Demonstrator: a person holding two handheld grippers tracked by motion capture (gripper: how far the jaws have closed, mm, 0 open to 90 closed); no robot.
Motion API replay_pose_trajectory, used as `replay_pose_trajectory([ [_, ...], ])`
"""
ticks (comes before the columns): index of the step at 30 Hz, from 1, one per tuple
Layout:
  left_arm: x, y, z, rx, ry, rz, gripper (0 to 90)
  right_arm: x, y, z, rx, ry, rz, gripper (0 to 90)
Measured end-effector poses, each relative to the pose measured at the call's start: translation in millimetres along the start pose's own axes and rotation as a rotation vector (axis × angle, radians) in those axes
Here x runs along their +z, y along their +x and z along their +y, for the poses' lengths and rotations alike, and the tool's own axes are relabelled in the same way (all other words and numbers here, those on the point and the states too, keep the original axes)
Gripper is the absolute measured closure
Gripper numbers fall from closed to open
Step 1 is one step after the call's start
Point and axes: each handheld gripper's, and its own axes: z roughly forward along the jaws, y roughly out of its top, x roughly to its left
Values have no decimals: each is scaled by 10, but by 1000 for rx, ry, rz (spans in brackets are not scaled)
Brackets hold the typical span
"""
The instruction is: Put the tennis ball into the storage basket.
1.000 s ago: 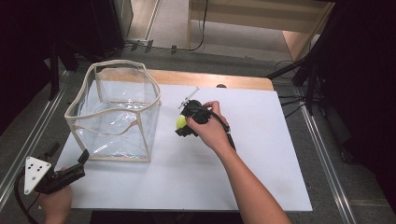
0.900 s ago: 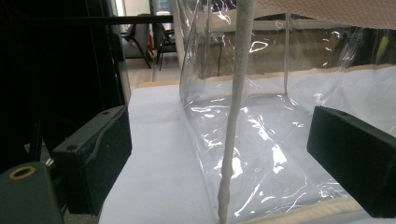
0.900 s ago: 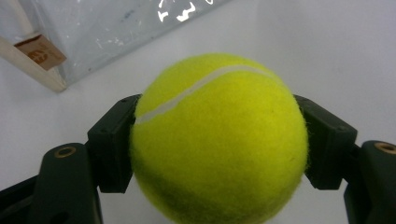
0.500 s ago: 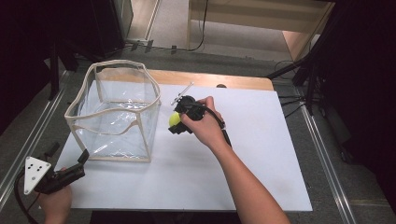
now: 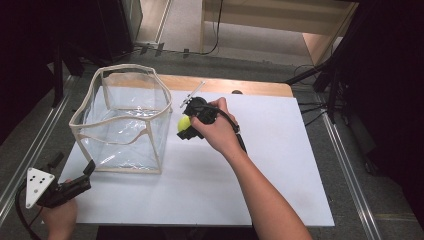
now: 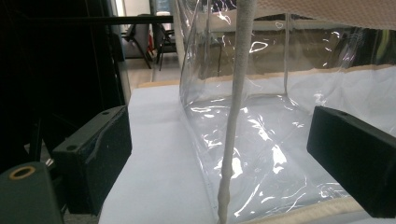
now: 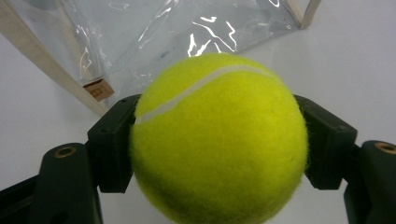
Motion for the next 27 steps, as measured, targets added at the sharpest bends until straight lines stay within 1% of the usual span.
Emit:
replay_pose_trajectory([
  [3,2,-2,0,-2,-1,2,69,-50,18,42,0,-4,-4,240],
  [4,2,-2,0,-2,-2,0,69,-63,16,52,-3,-7,2,240],
  [5,1,-1,0,-2,-1,1,69,-70,17,62,-4,-17,1,239],
  [6,1,-1,0,-2,-2,0,69,-84,14,75,-8,-19,0,240],
  [8,1,-1,0,-4,-2,0,69,-115,22,99,-1,-14,2,240],
  [9,1,-1,1,-3,-1,0,69,-125,18,111,-14,-17,2,239],
  [10,2,-2,0,-3,-3,0,69,-148,22,131,-15,-10,1,240],
  [14,5,0,-1,-4,-6,-1,69,-191,29,176,-22,-22,7,240],
  [18,5,3,-1,-5,-6,-2,69,-239,35,217,-23,-16,5,240],
  [20,5,2,-2,-5,-7,-2,69,-265,31,234,-25,-25,2,240],
  [24,4,2,-1,-4,-5,0,69,-300,34,259,-26,-24,-4,240],
  [27,2,0,0,-2,-2,1,69,-341,26,293,-35,-31,-6,240],
])
